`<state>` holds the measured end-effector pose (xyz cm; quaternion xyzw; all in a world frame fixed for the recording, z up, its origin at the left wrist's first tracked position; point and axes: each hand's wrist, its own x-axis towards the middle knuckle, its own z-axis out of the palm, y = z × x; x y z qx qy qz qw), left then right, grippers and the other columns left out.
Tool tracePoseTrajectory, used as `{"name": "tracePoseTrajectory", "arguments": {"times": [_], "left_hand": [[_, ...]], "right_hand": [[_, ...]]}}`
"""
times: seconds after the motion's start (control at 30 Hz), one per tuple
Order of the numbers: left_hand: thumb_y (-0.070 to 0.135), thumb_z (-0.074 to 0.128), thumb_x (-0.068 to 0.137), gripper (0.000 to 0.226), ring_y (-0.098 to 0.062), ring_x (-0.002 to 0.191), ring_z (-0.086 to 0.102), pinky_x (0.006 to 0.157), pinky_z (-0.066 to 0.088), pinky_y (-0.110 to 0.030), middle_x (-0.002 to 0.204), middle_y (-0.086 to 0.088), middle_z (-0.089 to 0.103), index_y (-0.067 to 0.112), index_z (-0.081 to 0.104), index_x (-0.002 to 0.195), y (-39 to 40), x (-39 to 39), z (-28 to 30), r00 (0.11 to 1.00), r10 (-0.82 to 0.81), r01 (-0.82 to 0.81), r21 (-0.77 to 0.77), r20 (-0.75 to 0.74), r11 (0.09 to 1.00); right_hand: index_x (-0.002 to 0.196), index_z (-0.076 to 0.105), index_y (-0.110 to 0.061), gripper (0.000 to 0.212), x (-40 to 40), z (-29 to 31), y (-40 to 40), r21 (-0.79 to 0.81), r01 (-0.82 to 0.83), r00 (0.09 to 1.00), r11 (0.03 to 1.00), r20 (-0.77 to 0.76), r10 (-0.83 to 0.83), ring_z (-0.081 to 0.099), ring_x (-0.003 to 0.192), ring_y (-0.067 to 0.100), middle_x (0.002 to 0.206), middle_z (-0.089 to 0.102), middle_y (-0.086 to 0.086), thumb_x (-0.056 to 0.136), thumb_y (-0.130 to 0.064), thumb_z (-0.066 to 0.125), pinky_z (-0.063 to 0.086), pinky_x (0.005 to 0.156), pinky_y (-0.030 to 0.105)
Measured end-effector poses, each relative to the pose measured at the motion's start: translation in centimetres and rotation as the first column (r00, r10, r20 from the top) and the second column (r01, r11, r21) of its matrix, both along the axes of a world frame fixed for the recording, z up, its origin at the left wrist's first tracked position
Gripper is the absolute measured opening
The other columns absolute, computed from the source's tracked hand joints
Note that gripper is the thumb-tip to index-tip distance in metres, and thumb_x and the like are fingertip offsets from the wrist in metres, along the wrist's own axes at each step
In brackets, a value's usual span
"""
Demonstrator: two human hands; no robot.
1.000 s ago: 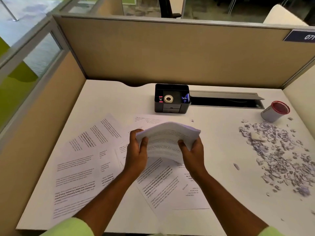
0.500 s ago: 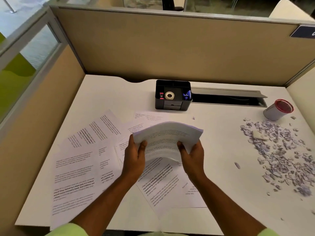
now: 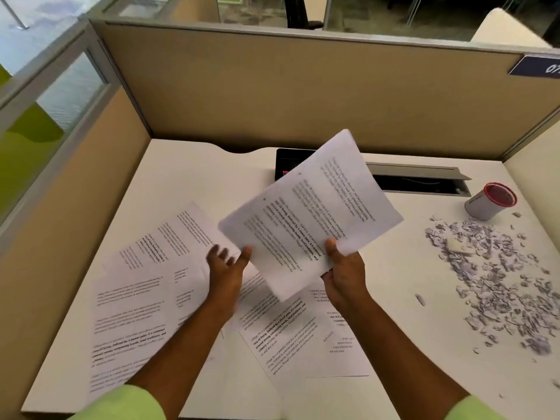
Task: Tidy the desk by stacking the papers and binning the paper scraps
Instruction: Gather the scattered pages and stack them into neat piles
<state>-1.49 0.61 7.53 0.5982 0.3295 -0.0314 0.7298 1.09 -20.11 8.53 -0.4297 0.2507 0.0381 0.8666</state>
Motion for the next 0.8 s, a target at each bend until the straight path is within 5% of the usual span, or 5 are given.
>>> {"name": "tracePoseTrajectory", "arguments": {"times": [0.1,0.4,0.57,0.67,0.8], "left_hand": [[0.023,0.057,0.095,0.042,-0.029,0.123,0.058,0.100,0.049,-0.046,0.129,-0.010,0.064,0.015,0.049,0.136,-0.1,0.1,0.5,0.982,-0.085,0.139,-0.335,0.170,0.932],[0.011,0.053,0.099,0.020,-0.020,0.109,0.067,0.090,0.056,-0.041,0.115,-0.001,0.070,0.022,0.058,0.116,2.4,0.6,1.3,0.969,-0.081,0.040,0.178,0.233,0.983],[0.016,0.050,0.101,0.023,-0.009,0.098,0.063,0.079,0.056,-0.029,0.107,0.012,0.064,0.030,0.053,0.120,3.8,0.5,1.9,0.969,-0.137,0.042,0.409,0.205,0.911],[0.019,0.048,0.102,0.028,-0.007,0.099,0.062,0.070,0.053,-0.014,0.109,0.012,0.063,0.031,0.050,0.127,3.2,0.0,1.8,0.955,-0.180,0.062,0.438,0.234,0.897],[0.021,0.055,0.099,0.037,-0.015,0.109,0.062,0.082,0.058,-0.025,0.120,0.002,0.063,0.026,0.048,0.135,2.7,-1.3,0.2,0.952,-0.182,0.081,0.374,0.245,0.924]], "right_hand": [[0.132,0.060,-0.017,0.036,-0.2,0.0,0.3,0.161,-0.030,0.999,0.986,-0.020,0.034,0.071,0.114,0.032,0.124,0.073,0.012,0.098,-0.005,0.061,0.059,0.093,0.052],[0.129,0.064,-0.012,0.045,0.7,0.0,-3.5,0.058,-0.029,0.998,0.998,-0.056,0.032,0.070,0.112,0.030,0.121,0.074,0.012,0.085,-0.003,0.072,0.061,0.091,0.046],[0.113,0.070,-0.010,0.039,1.7,1.4,-6.4,-0.447,-0.293,0.946,0.845,-0.004,0.325,0.074,0.102,0.032,0.108,0.078,0.008,0.077,-0.019,0.080,0.063,0.077,0.041],[0.108,0.071,-0.014,0.028,1.9,1.3,-5.4,-0.579,-0.252,0.934,0.776,0.063,0.351,0.076,0.092,0.023,0.101,0.079,0.006,0.083,-0.003,0.079,0.062,0.071,0.031],[0.107,0.069,-0.019,0.028,0.8,-0.1,-4.1,-0.650,-0.166,0.963,0.742,0.056,0.265,0.075,0.085,0.016,0.100,0.075,0.003,0.086,-0.005,0.078,0.062,0.068,0.026]]}}
